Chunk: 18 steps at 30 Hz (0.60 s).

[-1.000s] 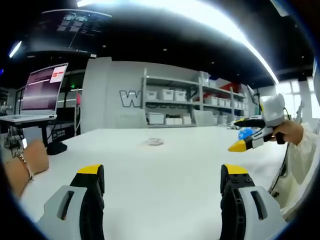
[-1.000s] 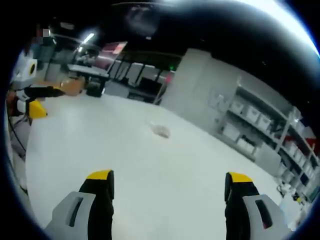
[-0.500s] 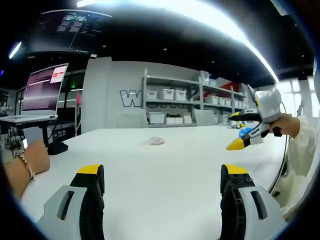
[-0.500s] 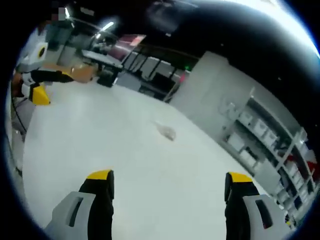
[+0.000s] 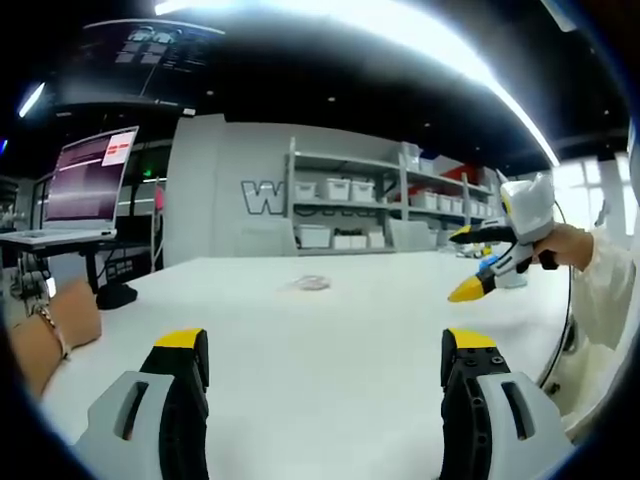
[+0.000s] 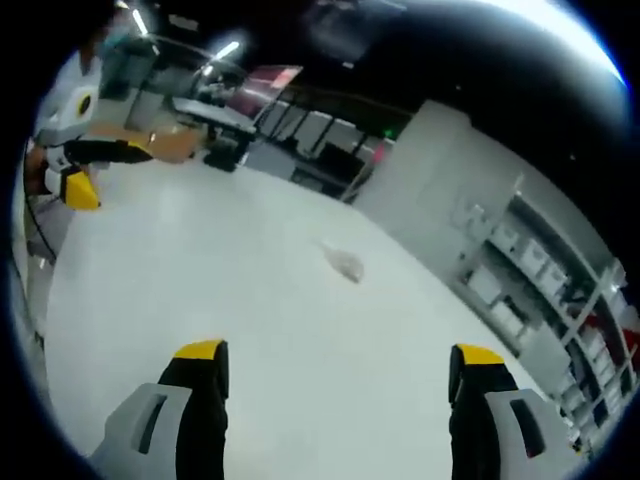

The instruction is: Open the resealable bag by pulling the two sides of the seal apart until the entire bag opening is separated and visibly accessible.

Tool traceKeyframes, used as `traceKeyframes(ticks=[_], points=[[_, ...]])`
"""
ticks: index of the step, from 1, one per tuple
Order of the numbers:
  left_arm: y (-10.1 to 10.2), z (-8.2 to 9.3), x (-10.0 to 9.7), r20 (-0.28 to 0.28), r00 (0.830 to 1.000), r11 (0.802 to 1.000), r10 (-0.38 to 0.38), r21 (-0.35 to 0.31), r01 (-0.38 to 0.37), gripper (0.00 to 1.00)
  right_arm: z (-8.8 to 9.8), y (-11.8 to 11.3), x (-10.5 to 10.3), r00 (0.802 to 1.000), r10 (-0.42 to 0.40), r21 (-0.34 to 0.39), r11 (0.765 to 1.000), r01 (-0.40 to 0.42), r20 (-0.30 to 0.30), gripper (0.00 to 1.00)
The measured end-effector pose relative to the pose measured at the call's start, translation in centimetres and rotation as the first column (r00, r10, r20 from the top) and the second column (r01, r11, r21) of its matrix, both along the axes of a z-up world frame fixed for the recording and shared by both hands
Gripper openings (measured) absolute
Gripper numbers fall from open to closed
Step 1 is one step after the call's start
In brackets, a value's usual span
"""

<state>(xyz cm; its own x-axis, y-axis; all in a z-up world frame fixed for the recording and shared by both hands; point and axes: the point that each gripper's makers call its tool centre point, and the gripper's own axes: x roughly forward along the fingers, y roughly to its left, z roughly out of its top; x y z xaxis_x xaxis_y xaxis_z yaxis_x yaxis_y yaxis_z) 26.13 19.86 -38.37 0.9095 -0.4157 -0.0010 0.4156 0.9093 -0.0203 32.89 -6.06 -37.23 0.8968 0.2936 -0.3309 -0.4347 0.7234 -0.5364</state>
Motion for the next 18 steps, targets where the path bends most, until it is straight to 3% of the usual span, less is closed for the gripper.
traceKeyframes(ticks=[13, 18], points=[[0.39, -0.1, -0.2, 0.001, 1.0, 1.0, 0.003, -0.001, -0.003, 0.95, 0.47, 0.96, 0.5, 1.0, 0.011, 0.035, 0.999, -0.011, 0.0, 0.91], [0.43, -0.02, -0.23, 0.003, 1.0, 1.0, 0.002, -0.005, -0.002, 0.95, 0.59, 0.97, 0.85, 1.0, -0.01, 0.127, 0.992, 0.011, -0.002, 0.91]])
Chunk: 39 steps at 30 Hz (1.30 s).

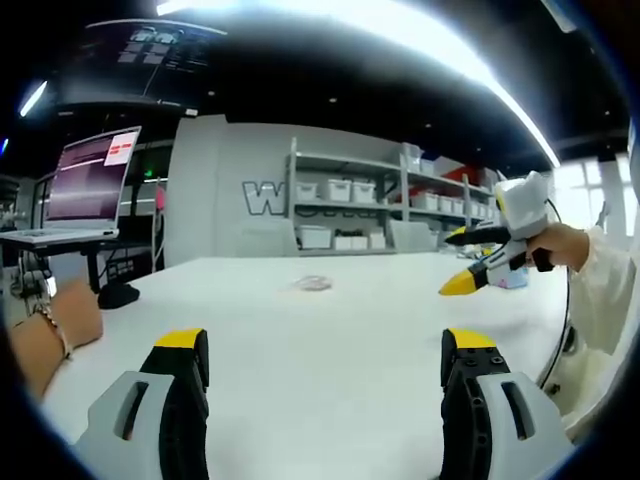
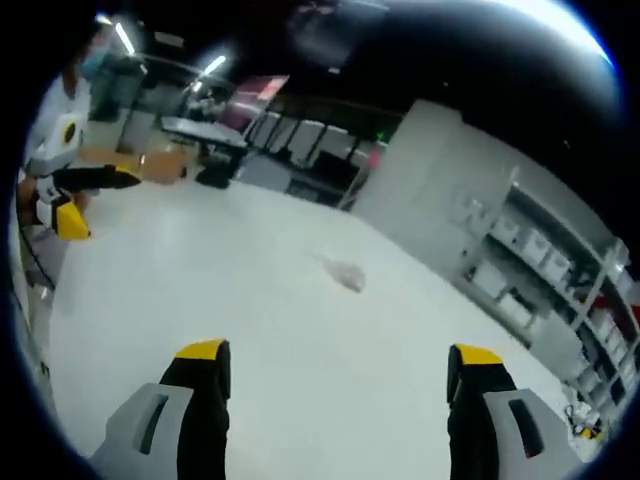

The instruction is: Open the resealable bag by pulling the two sides of the seal apart until the entire bag opening is separated and visibly accessible.

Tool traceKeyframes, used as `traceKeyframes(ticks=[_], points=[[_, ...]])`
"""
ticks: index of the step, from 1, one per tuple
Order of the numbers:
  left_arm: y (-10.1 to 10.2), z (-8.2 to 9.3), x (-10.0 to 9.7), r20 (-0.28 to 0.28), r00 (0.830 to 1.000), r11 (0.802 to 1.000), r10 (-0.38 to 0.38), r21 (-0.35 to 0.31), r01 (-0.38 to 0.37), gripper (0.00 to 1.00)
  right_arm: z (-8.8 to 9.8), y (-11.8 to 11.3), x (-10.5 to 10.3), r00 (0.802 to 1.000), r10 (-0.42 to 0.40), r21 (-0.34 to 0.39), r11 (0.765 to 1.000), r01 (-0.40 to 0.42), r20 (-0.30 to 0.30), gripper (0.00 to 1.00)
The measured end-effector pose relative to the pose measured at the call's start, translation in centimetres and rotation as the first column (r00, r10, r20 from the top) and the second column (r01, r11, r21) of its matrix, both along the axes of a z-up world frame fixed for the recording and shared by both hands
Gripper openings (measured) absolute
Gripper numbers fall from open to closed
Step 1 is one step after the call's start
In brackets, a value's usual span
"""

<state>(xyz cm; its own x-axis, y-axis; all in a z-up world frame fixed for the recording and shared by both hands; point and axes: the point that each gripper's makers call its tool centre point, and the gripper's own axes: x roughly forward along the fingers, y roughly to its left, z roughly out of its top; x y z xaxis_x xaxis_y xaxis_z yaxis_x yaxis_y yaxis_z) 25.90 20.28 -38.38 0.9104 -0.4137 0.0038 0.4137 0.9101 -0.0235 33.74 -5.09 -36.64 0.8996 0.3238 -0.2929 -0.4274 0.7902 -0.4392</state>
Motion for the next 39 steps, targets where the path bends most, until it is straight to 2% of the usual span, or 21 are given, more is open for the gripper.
traceKeyframes(ticks=[10, 16, 22, 39], points=[[-0.1, 0.1, 0.0, -0.001, 1.0, 1.0, -0.006, -0.002, 0.006, 0.95, 0.1, 0.3, 0.8, 1.0, -0.03, 0.098, 0.995, 0.03, -0.001, 0.9], [-0.2, 0.1, 0.0, 0.0, 1.0, 1.0, -0.008, -0.003, 0.008, 0.95, 0.3, 0.8, 1.3, 1.0, -0.028, 0.12, 0.992, 0.027, 0.001, 0.9], [-0.2, 0.1, 0.1, -0.002, 1.0, 1.0, -0.009, -0.001, 0.009, 0.95, 0.3, 1.2, 1.6, 1.0, -0.017, 0.071, 0.997, 0.017, 0.005, 0.89], [-0.2, -0.1, 0.1, -0.007, 1.0, 1.0, -0.008, 0.003, 0.008, 0.95, 0.7, 1.9, 2.9, 1.0, 0.016, 0.0, 1.0, -0.016, 0.002, 0.89]])
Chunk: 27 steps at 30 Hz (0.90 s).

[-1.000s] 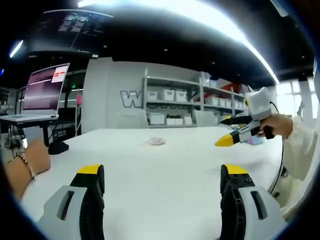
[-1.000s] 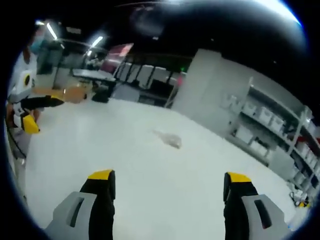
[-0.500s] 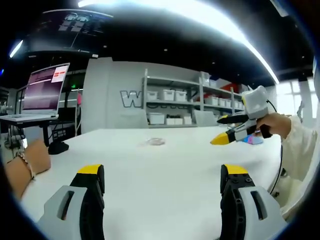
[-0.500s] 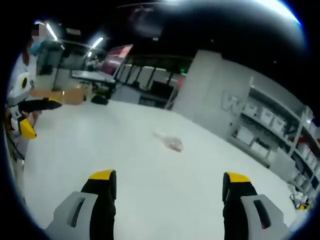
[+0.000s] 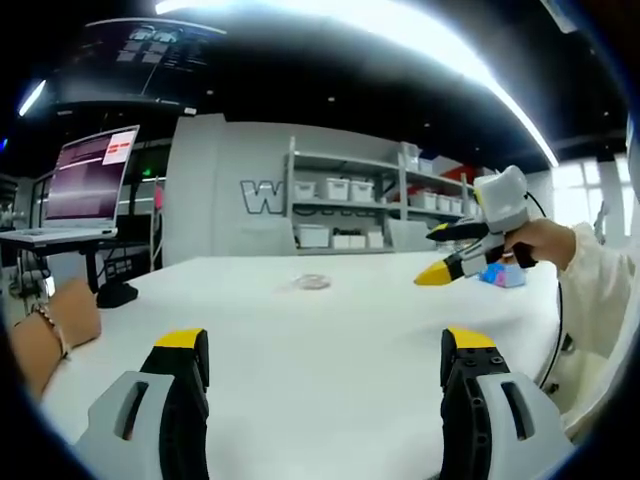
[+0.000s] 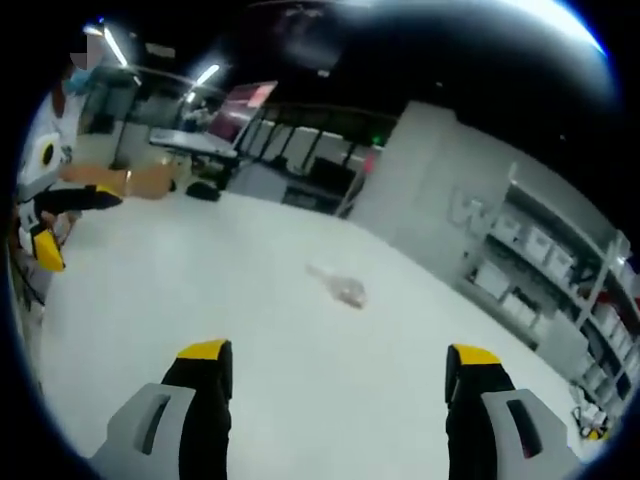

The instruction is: Open the resealable bag by pulling the two sides of the seal apart until the entire bag opening is separated and visibly accessible.

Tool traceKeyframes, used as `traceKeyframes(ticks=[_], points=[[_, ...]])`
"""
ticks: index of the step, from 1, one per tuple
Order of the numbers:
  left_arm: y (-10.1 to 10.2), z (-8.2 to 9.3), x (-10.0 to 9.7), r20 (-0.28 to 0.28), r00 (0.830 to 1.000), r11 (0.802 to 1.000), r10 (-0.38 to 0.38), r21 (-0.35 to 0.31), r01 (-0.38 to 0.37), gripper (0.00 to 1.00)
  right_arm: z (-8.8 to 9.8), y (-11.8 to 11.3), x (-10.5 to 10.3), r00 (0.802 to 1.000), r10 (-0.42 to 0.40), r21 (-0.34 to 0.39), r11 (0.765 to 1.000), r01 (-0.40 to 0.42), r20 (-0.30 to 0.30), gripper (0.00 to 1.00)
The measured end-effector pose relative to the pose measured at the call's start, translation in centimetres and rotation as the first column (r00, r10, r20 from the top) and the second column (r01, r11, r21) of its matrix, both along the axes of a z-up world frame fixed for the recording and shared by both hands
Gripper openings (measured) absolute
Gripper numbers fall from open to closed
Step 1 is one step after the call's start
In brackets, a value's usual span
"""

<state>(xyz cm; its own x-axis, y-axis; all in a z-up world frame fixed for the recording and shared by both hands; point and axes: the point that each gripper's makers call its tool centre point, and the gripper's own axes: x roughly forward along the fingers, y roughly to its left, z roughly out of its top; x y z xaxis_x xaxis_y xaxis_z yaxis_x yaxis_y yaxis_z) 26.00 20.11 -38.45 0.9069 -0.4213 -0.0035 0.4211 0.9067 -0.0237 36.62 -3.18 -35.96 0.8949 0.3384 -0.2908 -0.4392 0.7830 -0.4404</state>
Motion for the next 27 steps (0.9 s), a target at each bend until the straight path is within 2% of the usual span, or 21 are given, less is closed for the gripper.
traceKeyframes(ticks=[5, 10, 17, 27], points=[[0.2, 0.0, 0.0, 0.0, 1.0, 1.0, 0.005, -0.001, -0.005, 0.95, -0.4, 0.4, 0.1, 1.0, 0.013, -0.031, 0.999, -0.014, -0.008, 0.89], [0.3, -0.1, -0.1, 0.002, 1.0, 1.0, 0.007, -0.002, -0.007, 0.95, -0.3, 0.8, 0.4, 0.999, 0.033, -0.096, 0.995, -0.034, -0.007, 0.89], [0.4, -0.2, -0.2, 0.001, 1.0, 1.0, 0.009, -0.003, -0.009, 0.94, -0.1, 1.4, 0.8, 0.999, 0.042, -0.084, 0.996, -0.043, -0.004, 0.89], [0.7, -0.2, -0.3, 0.002, 1.0, 1.0, 0.015, -0.004, -0.015, 0.94, -0.3, 2.1, 1.6, 0.998, 0.066, -0.126, 0.99, -0.068, -0.02, 0.89]])
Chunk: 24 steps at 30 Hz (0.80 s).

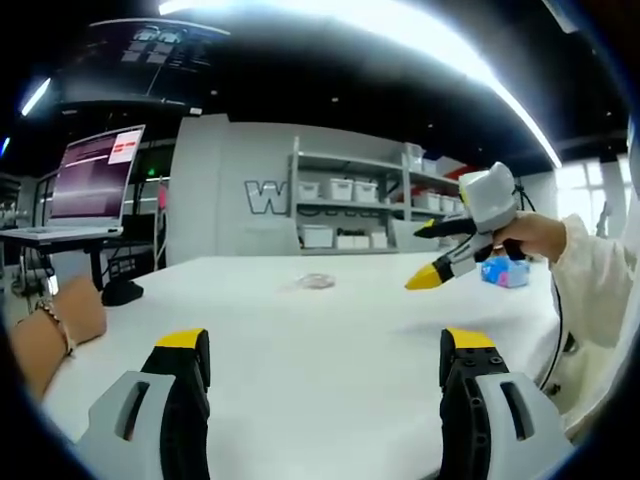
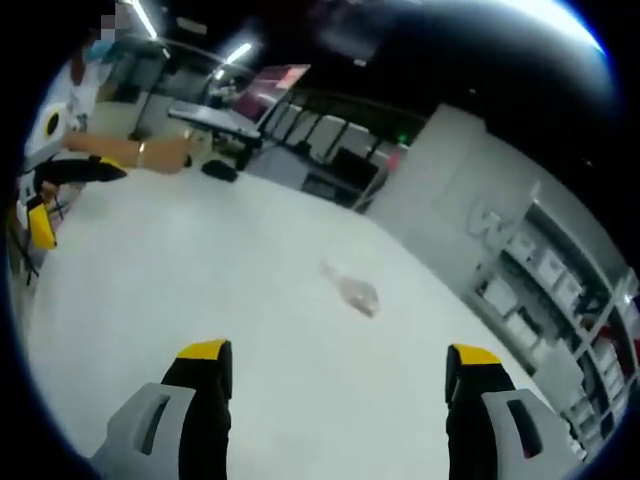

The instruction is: Open the resealable bag by pulling the two sides of the seal apart until the entire bag opening is separated and visibly accessible.

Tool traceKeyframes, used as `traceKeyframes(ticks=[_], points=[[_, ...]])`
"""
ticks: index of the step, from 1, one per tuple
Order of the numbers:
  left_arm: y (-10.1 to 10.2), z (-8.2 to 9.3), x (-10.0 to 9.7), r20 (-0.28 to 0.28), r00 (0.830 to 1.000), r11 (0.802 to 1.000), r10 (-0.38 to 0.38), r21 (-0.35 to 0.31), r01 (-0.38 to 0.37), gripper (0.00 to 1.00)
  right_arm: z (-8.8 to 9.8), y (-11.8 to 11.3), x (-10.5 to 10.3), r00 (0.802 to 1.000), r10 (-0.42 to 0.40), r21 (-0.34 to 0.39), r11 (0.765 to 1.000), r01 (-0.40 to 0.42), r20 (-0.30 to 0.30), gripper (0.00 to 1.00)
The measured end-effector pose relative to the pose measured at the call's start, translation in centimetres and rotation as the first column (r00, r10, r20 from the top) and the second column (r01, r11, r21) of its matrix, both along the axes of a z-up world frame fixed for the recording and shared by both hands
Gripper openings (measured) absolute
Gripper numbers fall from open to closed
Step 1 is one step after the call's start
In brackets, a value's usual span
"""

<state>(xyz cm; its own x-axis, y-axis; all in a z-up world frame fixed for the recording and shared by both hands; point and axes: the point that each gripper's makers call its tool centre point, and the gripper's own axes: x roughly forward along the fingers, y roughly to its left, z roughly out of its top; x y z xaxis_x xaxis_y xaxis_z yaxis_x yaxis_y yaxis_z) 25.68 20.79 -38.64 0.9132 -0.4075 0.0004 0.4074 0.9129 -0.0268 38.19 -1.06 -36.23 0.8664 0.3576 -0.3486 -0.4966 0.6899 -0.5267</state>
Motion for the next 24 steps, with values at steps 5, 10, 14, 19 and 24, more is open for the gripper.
traceKeyframes(ticks=[5, 10, 14, 19, 24], points=[[0.1, 0.0, 0.0, 0.0, 1.0, 1.0, 0.002, -0.002, -0.002, 0.94, -0.1, 0.2, 0.4, 1.0, 0.005, -0.029, 1.0, -0.005, 0.002, 0.89], [0.2, 0.0, 0.1, -0.001, 1.0, 1.0, 0.0, 0.0, 0.0, 0.94, -0.1, 0.4, 0.8, 1.0, 0.01, -0.065, 0.998, -0.009, 0.014, 0.89], [0.1, 0.1, 0.2, 0.001, 1.0, 1.0, -0.002, -0.003, 0.002, 0.94, 0.0, 0.8, 1.1, 1.0, 0.016, -0.077, 0.997, -0.014, 0.023, 0.88], [0.1, 0.0, 0.2, -0.001, 1.0, 1.0, -0.005, -0.001, 0.005, 0.94, -0.3, 1.3, 1.5, 1.0, 0.023, -0.079, 0.997, -0.022, 0.019, 0.88], [0.3, 0.1, 0.2, 0.0, 1.0, 1.0, -0.002, -0.002, 0.002, 0.94, -0.4, 1.5, 1.8, 1.0, 0.023, -0.082, 0.996, -0.022, 0.02, 0.88]])
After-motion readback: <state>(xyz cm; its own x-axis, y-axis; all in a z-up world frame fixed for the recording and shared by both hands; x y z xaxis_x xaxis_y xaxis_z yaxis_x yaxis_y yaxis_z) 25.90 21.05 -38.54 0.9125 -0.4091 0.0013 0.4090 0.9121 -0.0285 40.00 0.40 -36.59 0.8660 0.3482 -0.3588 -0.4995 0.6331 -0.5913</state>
